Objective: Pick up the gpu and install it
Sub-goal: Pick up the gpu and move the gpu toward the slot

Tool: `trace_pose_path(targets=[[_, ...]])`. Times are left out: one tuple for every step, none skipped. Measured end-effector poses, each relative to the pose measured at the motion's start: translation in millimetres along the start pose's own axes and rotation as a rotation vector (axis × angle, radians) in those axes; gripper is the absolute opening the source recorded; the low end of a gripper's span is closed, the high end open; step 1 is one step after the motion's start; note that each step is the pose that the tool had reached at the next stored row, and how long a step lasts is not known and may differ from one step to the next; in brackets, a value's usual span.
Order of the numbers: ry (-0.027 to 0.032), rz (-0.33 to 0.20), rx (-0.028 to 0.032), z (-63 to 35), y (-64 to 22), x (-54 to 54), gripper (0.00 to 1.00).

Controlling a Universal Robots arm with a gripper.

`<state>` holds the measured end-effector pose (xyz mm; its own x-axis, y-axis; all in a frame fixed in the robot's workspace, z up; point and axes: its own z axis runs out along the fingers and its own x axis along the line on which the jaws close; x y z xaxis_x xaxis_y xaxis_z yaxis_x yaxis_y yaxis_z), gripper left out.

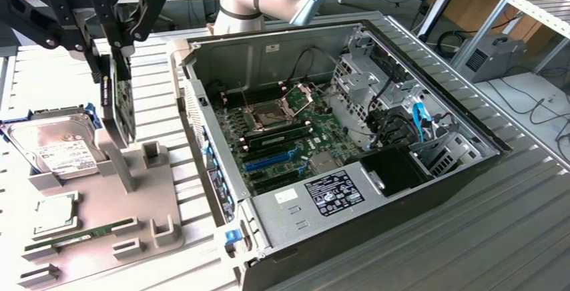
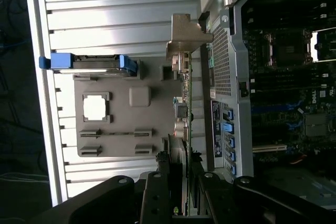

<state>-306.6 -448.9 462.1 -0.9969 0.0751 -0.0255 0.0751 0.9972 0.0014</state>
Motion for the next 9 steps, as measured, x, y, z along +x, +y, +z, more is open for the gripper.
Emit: trace_pose_path(targets=[[0.0000, 0.000, 0.0000, -0.9, 0.0, 0.0, 0.26], [0.0000, 0.000, 0.0000, -1.8, 0.0, 0.0, 0.26], [0.0000, 0.000, 0.0000, -2.7, 0.0, -0.1, 0.26], [0.0000, 0.000, 0.0000, -3.5, 0.0, -0.1, 0.26], [0.0000, 0.000, 0.0000, -4.3, 0.0, -0.1, 0.26], [0.0000, 0.000, 0.0000, -5.1, 0.0, -0.1, 0.26], [-0.0001, 0.000, 0.0000, -6.0, 0.0, -0.2, 0.26], [0.0000, 0.000, 0.0000, -7.2, 0.0, -0.2, 0.26], [-0.0001, 0.000, -0.0001, -8.3, 0.0, -0.2, 0.26]])
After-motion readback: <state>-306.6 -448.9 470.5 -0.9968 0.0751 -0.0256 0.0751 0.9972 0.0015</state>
